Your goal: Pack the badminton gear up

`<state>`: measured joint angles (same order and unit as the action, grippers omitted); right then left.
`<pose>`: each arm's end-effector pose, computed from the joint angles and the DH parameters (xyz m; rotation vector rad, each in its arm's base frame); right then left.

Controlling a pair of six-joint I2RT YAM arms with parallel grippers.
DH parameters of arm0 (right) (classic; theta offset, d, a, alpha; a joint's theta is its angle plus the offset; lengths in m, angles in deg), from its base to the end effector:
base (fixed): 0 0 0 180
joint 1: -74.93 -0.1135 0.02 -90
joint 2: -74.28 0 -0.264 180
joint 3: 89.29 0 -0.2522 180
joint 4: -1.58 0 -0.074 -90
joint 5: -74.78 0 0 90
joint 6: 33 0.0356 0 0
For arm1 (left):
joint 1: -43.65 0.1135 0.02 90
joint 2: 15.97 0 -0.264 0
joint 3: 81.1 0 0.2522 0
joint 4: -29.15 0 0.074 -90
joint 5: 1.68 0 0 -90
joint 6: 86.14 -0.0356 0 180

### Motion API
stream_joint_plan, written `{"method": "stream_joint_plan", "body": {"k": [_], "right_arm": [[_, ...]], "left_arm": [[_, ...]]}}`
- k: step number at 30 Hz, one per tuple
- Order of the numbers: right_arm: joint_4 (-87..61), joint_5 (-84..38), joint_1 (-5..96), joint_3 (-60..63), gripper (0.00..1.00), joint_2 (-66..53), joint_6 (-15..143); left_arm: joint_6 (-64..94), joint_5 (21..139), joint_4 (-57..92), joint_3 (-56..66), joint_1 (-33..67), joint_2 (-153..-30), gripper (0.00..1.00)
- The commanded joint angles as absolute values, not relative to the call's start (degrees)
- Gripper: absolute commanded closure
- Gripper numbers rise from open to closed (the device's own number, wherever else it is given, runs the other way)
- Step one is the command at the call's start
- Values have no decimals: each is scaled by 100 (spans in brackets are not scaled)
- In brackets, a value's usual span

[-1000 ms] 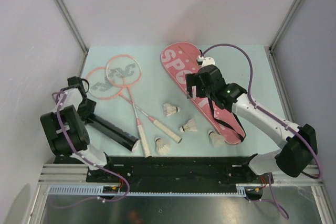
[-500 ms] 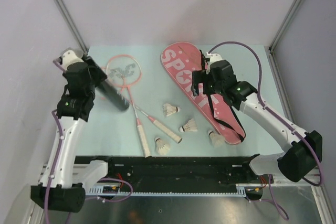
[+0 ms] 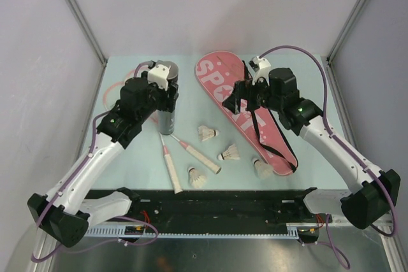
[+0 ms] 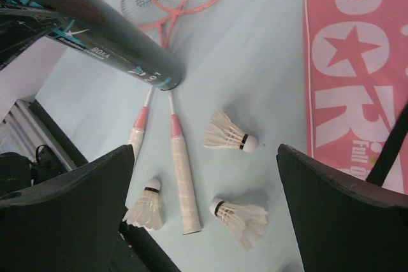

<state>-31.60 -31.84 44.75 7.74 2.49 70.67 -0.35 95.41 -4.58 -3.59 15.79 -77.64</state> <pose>0.2414 0.1522 0.3727 -0.4849 1.9623 0.7792 0.2155 -0.1089 0.3811 0.4383 1.8323 -0.1667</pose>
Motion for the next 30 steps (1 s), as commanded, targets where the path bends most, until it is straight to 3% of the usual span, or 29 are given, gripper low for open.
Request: {"method": "stream_joint_plan", "body": {"k": [1,6,10,15,21,30], "right_arm": [[-2800,-3517,4470,602,0,300,7167],[-2774,-3412,4382,585,1,195,7150],[-2721,-3403,4390,576,1,168,7115],[-2625,-3657,4373,514,1,54,7150],[-2536,-3790,4197,471,1,-157,7282],[-2413,-4123,4056,295,9,-394,8335]], "left_arm": [[-599,8728,-264,-432,1517,-7609,64],[-406,9112,-342,-11,1508,-7583,73],[-98,10515,-851,542,1508,-7249,72],[86,11450,-1809,570,1500,-6714,71],[176,10436,-2197,-229,1508,-6484,71],[-71,9386,-2144,-669,1500,-7274,74]]}}
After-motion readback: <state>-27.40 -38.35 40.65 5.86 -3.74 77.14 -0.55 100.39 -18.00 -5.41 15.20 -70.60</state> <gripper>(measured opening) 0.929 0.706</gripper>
